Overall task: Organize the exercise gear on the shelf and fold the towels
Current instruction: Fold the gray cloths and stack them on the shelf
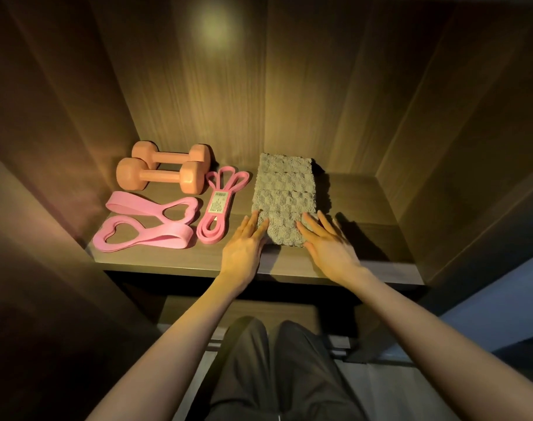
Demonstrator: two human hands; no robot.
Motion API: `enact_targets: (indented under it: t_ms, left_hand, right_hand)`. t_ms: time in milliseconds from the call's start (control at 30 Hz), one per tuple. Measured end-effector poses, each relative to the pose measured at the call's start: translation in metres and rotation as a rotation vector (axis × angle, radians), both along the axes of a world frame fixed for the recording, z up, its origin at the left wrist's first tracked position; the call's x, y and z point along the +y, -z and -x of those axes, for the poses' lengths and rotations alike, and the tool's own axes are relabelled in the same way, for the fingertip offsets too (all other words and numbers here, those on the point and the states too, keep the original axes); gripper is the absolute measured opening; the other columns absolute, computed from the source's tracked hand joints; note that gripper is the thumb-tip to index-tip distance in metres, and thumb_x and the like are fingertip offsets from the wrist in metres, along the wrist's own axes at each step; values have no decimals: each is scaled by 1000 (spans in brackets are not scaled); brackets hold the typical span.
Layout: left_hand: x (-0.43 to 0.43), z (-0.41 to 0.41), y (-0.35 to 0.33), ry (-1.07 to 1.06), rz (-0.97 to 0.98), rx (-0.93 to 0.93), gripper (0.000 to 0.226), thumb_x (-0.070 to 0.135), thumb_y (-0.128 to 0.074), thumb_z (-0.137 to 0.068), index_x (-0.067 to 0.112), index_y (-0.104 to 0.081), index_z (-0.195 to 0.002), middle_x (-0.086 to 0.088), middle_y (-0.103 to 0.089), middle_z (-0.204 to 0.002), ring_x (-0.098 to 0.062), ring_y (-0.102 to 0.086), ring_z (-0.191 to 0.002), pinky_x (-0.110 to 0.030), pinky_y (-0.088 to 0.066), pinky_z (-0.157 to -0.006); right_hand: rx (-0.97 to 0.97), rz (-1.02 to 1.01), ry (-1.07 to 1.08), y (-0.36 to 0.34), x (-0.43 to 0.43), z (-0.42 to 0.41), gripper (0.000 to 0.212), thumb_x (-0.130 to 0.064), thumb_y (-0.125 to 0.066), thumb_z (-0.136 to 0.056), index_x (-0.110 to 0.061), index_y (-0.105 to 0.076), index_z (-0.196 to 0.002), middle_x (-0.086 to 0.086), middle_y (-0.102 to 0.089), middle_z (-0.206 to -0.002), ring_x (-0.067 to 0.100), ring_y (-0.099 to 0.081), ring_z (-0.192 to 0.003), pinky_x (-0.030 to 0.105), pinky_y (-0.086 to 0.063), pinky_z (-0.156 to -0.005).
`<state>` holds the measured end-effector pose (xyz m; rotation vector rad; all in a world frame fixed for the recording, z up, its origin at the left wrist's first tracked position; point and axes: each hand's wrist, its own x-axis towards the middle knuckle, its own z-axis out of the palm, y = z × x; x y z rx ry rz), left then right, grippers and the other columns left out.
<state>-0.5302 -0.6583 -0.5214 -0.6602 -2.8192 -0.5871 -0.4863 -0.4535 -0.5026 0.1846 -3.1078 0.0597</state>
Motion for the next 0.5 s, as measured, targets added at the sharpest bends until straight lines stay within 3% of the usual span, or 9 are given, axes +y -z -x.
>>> enact_targets:
  t_ms: [100,200,267,333,433,500]
  left_hand:
    - [0,3,-1,-18,18,0,48,27,-38,-102,21,-29,-149,-2,-12,-159,-21,-14,-147,-29,-23,-114]
    - [-4,3,-8,38,29,7,51,29,-45,-98,19,-35,-147,-4,-16,-159,-22,-13,-147,-35,-20,-118]
    - [-5,4,-17,62,-36,28,49,32,-49,-94,16,-47,-140,-5,-24,-157,-23,-20,-145,-40,-25,-116]
    - [-1,10,-27,58,-122,59,44,33,-48,-95,17,-53,-135,-4,-30,-154,-23,-27,-142,-42,-30,-114]
    - [17,27,-39,82,-150,49,48,30,-41,-99,20,-36,-146,-4,-25,-156,-21,-21,-145,-40,-26,-116]
    - [32,44,-43,102,-90,46,50,26,-36,-101,17,-27,-150,-7,-20,-158,-22,-14,-147,-39,-22,-117]
  right_hand:
    - [-48,76,18,7,1,1,54,-27,-28,-105,-29,-4,-153,-12,10,-159,15,17,-146,40,7,-120]
    - [-94,229,28,6,1,1,51,-36,-26,-104,-35,-6,-151,-18,11,-158,10,17,-145,38,8,-118]
    - [-28,341,64,3,2,2,48,-38,-29,-103,-38,-17,-150,-18,2,-159,9,11,-147,42,-5,-118]
    - [69,512,141,-3,2,5,47,-39,-31,-102,-39,-23,-149,-16,-4,-159,8,0,-147,34,-22,-112]
    - [163,795,244,-11,-7,21,49,-34,-33,-103,-33,-21,-151,-13,-7,-159,1,-16,-141,15,-26,-107]
    - [184,962,324,-16,-14,41,50,-25,-35,-104,-26,-21,-151,-4,-10,-160,10,-13,-145,25,-19,-115]
